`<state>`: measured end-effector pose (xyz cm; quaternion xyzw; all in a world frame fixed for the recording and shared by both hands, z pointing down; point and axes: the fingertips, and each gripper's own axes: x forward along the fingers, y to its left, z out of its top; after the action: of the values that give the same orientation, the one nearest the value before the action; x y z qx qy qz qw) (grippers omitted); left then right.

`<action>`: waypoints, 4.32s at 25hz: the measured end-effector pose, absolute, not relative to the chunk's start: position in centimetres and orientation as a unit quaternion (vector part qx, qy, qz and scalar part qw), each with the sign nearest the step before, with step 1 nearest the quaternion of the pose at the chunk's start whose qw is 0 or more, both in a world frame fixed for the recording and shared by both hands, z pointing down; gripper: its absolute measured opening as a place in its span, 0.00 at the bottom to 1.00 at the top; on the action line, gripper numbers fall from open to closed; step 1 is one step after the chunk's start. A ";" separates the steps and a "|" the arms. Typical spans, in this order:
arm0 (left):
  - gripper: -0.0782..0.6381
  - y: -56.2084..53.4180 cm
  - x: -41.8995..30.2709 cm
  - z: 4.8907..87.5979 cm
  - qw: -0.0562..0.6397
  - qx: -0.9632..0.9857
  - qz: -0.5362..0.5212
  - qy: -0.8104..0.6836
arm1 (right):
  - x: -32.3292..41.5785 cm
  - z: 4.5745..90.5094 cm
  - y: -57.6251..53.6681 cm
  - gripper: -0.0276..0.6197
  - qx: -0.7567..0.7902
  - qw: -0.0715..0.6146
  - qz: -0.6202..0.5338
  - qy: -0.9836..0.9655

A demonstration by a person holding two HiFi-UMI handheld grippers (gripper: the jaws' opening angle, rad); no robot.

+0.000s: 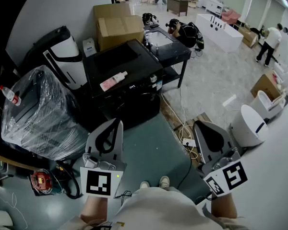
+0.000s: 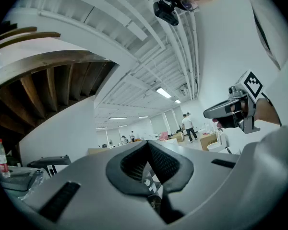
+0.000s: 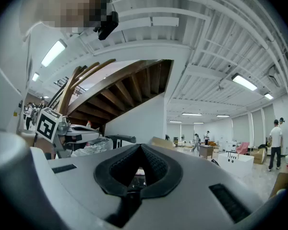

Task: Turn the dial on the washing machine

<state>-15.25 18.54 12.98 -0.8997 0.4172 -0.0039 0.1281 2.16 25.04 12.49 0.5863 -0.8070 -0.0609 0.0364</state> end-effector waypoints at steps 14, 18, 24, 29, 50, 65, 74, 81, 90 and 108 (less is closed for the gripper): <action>0.13 17.8 -16.8 14.0 0.108 -0.902 -0.015 0.418 | 3.1 12.8 24.7 0.09 0.602 0.001 -0.034 -0.798; 0.13 17.6 -17.6 14.5 0.104 -0.905 -0.015 0.412 | 3.2 12.8 24.6 0.09 0.619 0.005 -0.037 -0.785; 0.13 17.2 -19.4 15.7 0.096 -0.912 -0.011 0.399 | 2.3 12.6 24.9 0.09 0.636 0.017 -0.054 -0.769; 0.13 16.5 -21.0 17.3 0.118 -0.912 -0.032 0.390 | 0.9 12.7 25.3 0.09 0.620 -0.002 -0.042 -0.783; 0.13 5.9 -13.2 18.1 0.120 -0.880 -0.072 0.453 | 10.3 15.9 11.5 0.36 0.574 0.032 -0.033 -0.817; 0.13 -5.1 -5.0 17.7 0.104 -0.817 -0.114 0.555 | 17.7 18.3 -4.1 0.39 0.459 0.070 -0.038 -0.885; 0.13 -6.0 -4.4 17.6 0.098 -0.794 -0.134 0.585 | 17.6 19.4 -8.6 0.39 0.408 0.069 -0.033 -0.910; 0.13 -6.3 -5.6 18.0 0.113 -0.782 -0.138 0.597 | 16.1 20.3 -10.2 0.39 0.408 0.077 -0.031 -0.909; 0.13 -7.2 -8.5 19.5 0.103 -0.788 -0.137 0.592 | 13.7 23.1 -11.9 0.40 0.435 0.101 -0.017 -0.895; 0.13 -13.0 -12.1 28.7 0.056 -0.795 -0.160 0.583 | 11.0 37.2 -22.0 0.40 0.456 0.175 0.022 -0.872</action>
<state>-12.09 -13.01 28.68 -0.7947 0.5829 -0.1600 0.0562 10.99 -22.01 37.22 0.4559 -0.8724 0.0218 0.1750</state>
